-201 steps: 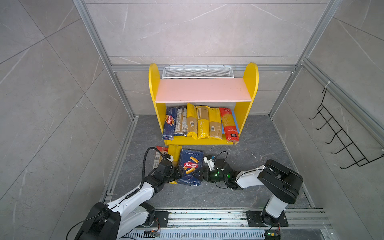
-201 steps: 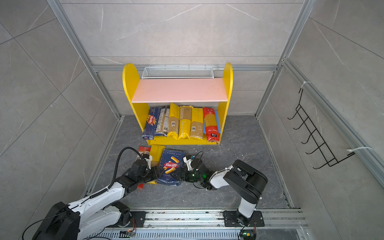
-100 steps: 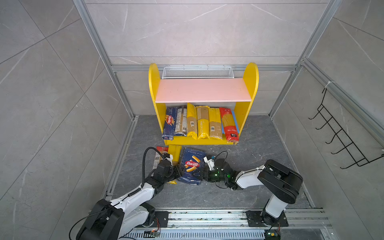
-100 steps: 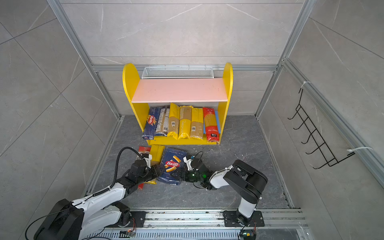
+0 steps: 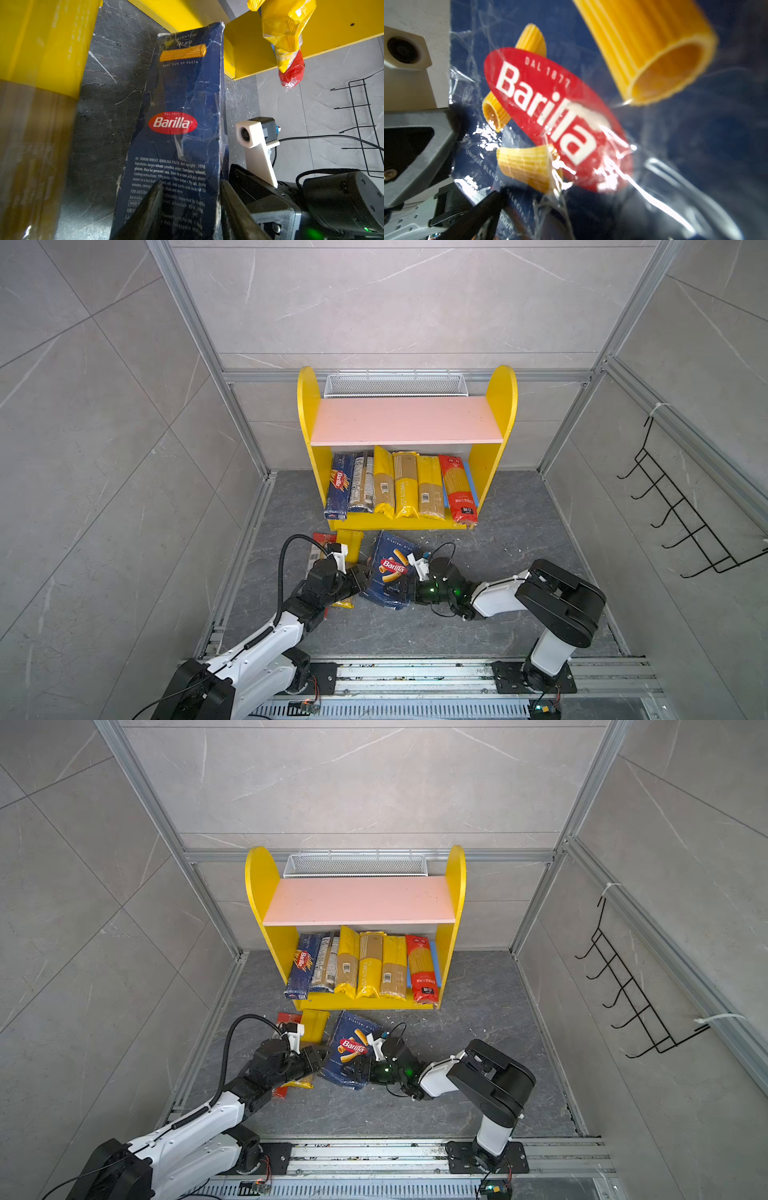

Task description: Place and organize the pasta boxes and bags onto the shelf

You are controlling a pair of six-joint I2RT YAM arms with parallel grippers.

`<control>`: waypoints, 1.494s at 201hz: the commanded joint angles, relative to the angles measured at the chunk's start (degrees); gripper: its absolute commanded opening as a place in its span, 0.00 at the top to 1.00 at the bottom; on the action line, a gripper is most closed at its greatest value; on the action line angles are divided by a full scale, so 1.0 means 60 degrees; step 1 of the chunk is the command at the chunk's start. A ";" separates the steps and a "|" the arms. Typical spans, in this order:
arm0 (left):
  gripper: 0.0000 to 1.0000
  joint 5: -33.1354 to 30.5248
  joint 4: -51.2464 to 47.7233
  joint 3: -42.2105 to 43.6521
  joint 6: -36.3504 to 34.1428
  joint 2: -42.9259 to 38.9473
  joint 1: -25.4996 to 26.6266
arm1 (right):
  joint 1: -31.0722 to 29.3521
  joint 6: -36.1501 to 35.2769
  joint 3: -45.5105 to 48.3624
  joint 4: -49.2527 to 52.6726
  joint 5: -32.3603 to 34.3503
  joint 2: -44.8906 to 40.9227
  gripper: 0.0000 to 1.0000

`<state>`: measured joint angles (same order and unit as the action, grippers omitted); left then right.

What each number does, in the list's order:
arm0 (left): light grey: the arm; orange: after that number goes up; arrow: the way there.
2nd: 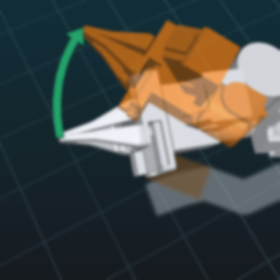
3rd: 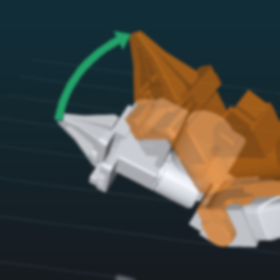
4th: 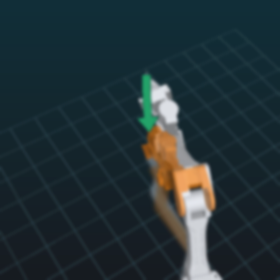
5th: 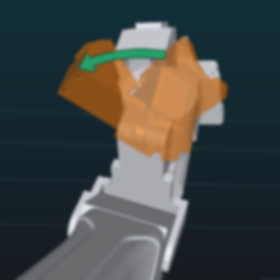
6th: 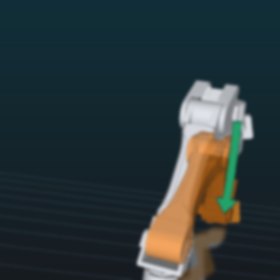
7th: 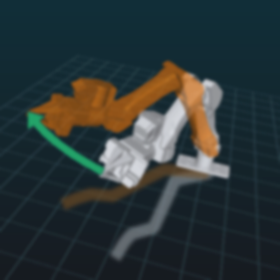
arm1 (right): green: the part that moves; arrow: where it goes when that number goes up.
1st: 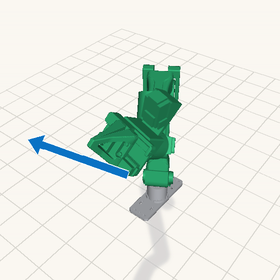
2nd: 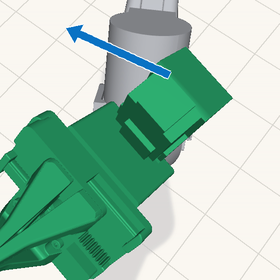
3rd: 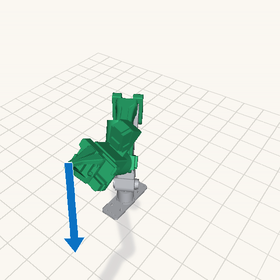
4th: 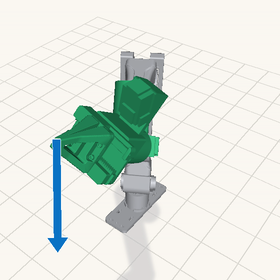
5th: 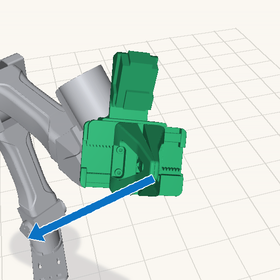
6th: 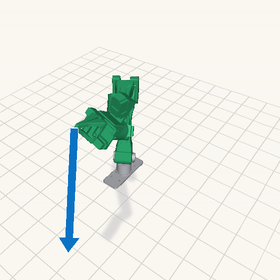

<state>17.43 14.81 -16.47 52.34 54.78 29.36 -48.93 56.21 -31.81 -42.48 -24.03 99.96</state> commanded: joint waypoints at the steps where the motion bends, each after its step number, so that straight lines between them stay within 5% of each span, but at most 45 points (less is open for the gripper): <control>1: 0.54 0.2134 0.0828 0.0064 0.0500 -0.0078 0.0401 | -0.0072 0.0022 0.0288 0.0847 0.0050 0.0263 0.00; 104: 0.55 0.1687 0.0604 0.0518 0.0388 0.1215 0.0414 | 0.0115 -0.0052 0.0585 0.0852 0.0054 0.0058 0.00; 188: 0.54 0.1980 0.1959 0.0429 0.0532 0.2554 0.0602 | 0.0114 0.0239 0.0145 0.0004 -0.0682 0.0991 0.00; 300: 0.51 0.1865 0.1702 0.0134 0.0186 0.2637 0.1066 | 0.0083 -0.0461 -0.0372 0.1843 -0.0198 0.0057 0.03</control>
<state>18.55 28.73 -14.81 54.15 72.05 31.99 -46.24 54.89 -34.15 -38.89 -24.10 100.22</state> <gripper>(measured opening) 0.473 0.981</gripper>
